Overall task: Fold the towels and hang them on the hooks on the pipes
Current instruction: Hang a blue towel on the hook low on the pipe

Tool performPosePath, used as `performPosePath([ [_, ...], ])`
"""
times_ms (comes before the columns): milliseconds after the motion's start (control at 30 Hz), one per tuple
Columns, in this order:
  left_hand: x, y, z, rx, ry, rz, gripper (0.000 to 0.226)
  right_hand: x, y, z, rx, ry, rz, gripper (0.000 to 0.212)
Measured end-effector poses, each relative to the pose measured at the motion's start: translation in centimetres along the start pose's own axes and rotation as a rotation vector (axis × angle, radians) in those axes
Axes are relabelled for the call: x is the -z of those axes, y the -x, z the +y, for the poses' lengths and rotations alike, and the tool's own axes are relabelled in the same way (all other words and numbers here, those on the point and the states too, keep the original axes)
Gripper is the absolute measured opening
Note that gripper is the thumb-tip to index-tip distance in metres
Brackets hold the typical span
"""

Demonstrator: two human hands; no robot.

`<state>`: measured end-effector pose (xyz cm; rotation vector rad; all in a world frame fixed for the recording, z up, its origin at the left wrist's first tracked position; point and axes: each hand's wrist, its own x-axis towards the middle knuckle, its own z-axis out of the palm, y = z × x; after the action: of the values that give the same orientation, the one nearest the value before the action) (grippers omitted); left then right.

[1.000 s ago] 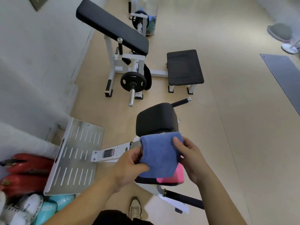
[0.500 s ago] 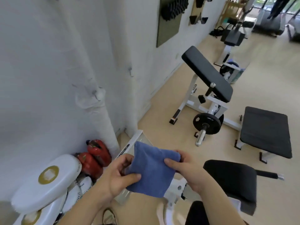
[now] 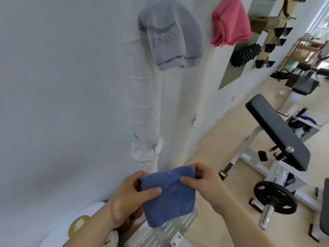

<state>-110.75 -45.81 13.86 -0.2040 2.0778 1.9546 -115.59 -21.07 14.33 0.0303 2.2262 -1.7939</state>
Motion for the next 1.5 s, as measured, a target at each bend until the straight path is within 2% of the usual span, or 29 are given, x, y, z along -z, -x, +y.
performPosePath([
  [100, -0.3, -2.8, 0.7, 0.011, 0.076, 0.121, 0.015, -0.3, -4.7, -0.1, 0.043, 0.084, 0.049, 0.015],
  [167, -0.6, -5.1, 0.5, 0.020, 0.108, 0.230, 0.013, -0.5, -7.8, 0.2, 0.055, 0.140, 0.034, 0.010],
  [300, -1.3, -9.7, -1.1, 0.112, 0.061, 0.467, 0.010, -0.8, -13.8, 1.8, 0.020, 0.196, -0.059, 0.011],
  [500, -1.0, -15.7, -4.0, 0.263, -0.140, 0.633, 0.015, -1.8, -21.1, 4.2, -0.003, 0.370, -0.113, 0.014],
  [667, -0.2, -18.5, -5.9, 0.319, -0.228, 0.626, 0.020, -3.1, -24.8, 5.4, 0.011, 0.474, -0.115, 0.018],
  [767, -0.3, -19.1, -7.1, 0.379, -0.333, 0.581, 0.030, -4.0, -25.8, 6.7, -0.064, 0.601, -0.145, 0.021],
  [833, -0.5, -19.6, -7.5, 0.384, -0.326, 0.605, 0.027, -4.7, -25.9, 7.5, -0.090, 0.608, -0.144, 0.019],
  [1000, -0.5, -20.3, -7.9, 0.404, -0.299, 0.664, 0.021, -5.1, -25.3, 6.3, 0.096, 0.862, -0.011, 0.018],
  [1100, -0.9, -20.0, -8.3, 0.407, -0.298, 0.740, 0.022, -5.1, -24.6, 6.2, 0.309, 0.887, -0.196, 0.018],
  [1200, -1.4, -19.7, -8.3, 0.309, -0.341, 0.824, 0.022, -4.7, -23.9, 6.7, 0.290, 0.825, -0.374, 0.045],
  [1267, -2.1, -19.8, -7.9, 0.167, -0.469, 0.822, 0.015, -4.3, -23.9, 7.0, 0.287, 0.887, -0.451, 0.060],
  [1333, -2.8, -20.1, -7.9, 0.015, -0.653, 0.720, 0.010, -4.1, -24.2, 7.0, 0.283, 0.970, -0.506, 0.056],
  [1400, -3.5, -20.1, -8.3, -0.017, -0.797, 0.588, 0.022, -4.4, -24.6, 6.7, 0.280, 1.044, -0.528, 0.050],
  [1500, -4.3, -19.5, -9.1, -0.008, -0.746, 0.573, 0.035, -4.8, -25.3, 6.8, 0.237, 1.095, -0.560, 0.040],
])
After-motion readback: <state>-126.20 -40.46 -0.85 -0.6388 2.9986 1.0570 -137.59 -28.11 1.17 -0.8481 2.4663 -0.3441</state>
